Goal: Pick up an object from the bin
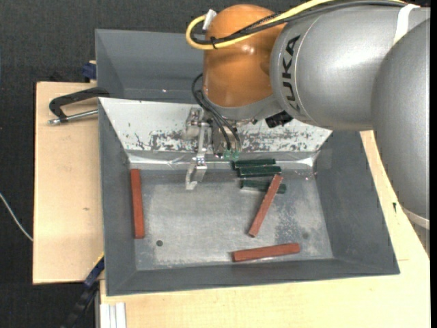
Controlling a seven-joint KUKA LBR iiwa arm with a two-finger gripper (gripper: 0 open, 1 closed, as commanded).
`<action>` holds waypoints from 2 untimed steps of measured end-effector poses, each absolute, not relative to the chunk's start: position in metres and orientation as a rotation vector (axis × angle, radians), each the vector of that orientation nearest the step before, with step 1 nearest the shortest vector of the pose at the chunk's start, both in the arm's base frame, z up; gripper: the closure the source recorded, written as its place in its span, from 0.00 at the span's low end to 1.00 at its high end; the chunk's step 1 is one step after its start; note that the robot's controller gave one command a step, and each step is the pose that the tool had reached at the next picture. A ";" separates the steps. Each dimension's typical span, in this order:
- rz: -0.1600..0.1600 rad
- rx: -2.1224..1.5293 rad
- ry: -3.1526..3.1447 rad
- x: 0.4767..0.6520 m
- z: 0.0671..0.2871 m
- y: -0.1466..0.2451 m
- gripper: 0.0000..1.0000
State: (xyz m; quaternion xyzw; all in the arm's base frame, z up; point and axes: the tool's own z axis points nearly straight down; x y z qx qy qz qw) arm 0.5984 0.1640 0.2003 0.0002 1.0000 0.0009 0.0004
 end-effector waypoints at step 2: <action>0.004 -0.085 3.134 0.596 0.146 0.136 0.00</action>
Offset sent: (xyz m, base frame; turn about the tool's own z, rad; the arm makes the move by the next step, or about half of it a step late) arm -0.0080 -0.0561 -0.1062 -0.0944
